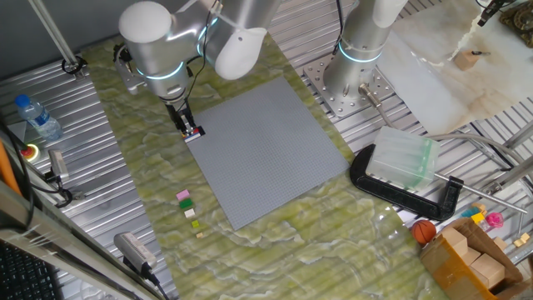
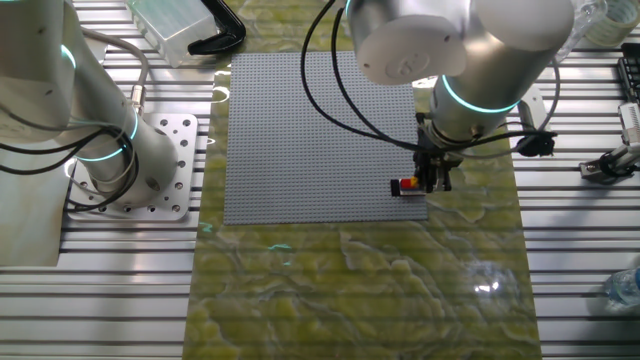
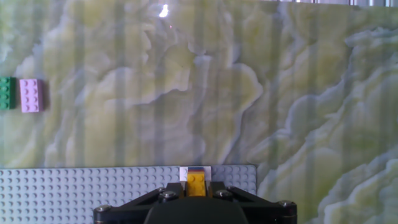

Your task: Build with small Lego blocks

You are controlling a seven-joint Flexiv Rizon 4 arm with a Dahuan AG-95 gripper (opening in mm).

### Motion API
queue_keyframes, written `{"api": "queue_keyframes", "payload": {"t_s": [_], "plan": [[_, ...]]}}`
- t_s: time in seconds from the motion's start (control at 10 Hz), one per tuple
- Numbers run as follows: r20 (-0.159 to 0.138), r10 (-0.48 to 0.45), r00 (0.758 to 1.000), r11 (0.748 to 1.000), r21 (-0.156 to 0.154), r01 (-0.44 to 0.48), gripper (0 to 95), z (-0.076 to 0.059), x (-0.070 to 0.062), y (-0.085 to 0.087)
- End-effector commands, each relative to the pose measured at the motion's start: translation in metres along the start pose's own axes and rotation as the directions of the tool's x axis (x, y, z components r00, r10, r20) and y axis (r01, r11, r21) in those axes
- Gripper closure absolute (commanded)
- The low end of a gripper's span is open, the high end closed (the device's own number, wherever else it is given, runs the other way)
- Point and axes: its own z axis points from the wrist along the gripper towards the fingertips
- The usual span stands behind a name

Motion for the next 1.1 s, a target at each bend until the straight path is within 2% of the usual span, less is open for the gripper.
{"api": "queue_keyframes", "payload": {"t_s": [0.1,0.3,0.4,0.6,0.9,1.1], "plan": [[0.002,-0.006,1.000,1.000,0.006,0.006,95.0,0.018,0.001,0.000],[0.009,-0.009,1.000,1.000,-0.002,0.009,95.0,0.018,0.001,0.000],[0.007,-0.014,1.000,1.000,-0.007,0.014,76.0,0.018,0.001,0.000],[0.023,-0.028,0.999,0.999,-0.018,0.028,38.0,0.019,0.000,-0.001],[0.023,-0.029,0.999,1.000,-0.007,0.029,38.0,0.015,-0.001,0.002],[0.018,-0.015,1.000,1.000,-0.006,0.015,38.0,0.007,-0.003,0.005]]}}
